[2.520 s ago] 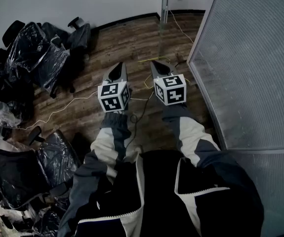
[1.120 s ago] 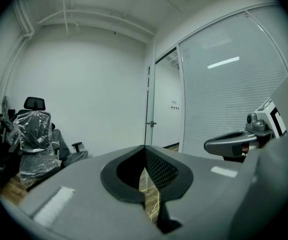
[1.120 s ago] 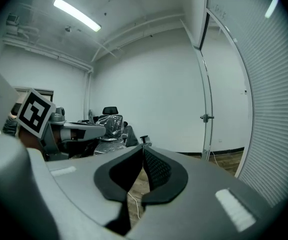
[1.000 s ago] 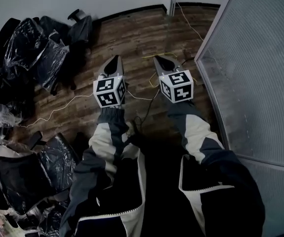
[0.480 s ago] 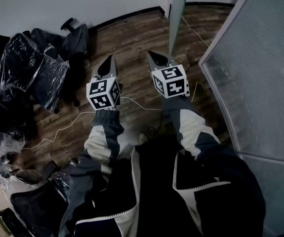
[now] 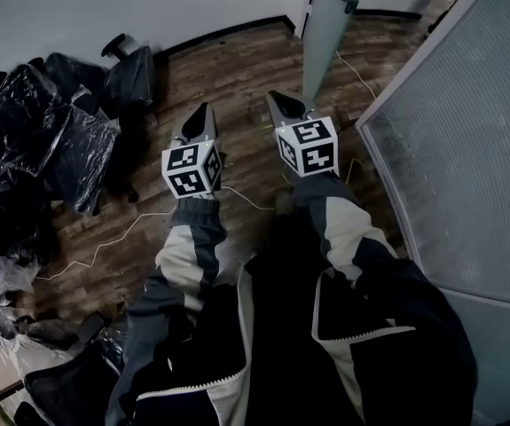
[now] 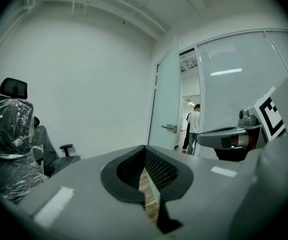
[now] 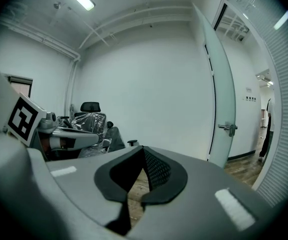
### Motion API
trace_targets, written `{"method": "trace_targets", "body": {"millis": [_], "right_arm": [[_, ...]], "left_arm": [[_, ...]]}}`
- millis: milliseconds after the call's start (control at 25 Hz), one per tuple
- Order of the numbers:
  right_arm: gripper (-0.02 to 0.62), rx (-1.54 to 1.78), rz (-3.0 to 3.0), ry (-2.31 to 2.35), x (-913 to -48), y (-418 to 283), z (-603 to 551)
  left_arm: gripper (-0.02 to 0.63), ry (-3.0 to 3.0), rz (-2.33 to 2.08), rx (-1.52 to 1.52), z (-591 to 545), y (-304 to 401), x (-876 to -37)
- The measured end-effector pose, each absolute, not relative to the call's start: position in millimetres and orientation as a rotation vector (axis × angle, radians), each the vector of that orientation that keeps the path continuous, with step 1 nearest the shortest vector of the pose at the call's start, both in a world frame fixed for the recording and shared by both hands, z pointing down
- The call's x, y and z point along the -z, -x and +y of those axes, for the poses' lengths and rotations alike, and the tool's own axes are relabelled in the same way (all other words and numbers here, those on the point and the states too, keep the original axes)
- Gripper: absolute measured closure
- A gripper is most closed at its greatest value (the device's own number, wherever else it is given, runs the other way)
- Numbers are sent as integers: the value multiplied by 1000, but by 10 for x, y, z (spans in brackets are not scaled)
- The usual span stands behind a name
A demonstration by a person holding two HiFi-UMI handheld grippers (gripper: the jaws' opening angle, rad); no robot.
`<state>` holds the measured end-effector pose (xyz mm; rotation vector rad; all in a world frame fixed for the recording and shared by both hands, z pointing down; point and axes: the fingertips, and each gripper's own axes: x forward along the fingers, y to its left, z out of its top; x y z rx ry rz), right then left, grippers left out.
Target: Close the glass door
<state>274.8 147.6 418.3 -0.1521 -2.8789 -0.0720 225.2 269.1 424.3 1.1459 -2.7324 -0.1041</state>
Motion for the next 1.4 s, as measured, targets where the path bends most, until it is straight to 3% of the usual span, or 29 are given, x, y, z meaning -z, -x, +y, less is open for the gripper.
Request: {"method": "trace_targets", "body": {"millis": [720,1400], "right_arm": [[592,23,-2861,222,-4303,-384,130],[592,33,-2861,168,-4313,908,-654]], "left_arm": [[606,-1011,-2747,52,1557,-3,-4331],[606,-991,-2742,83,1040,1396,-4366]]}}
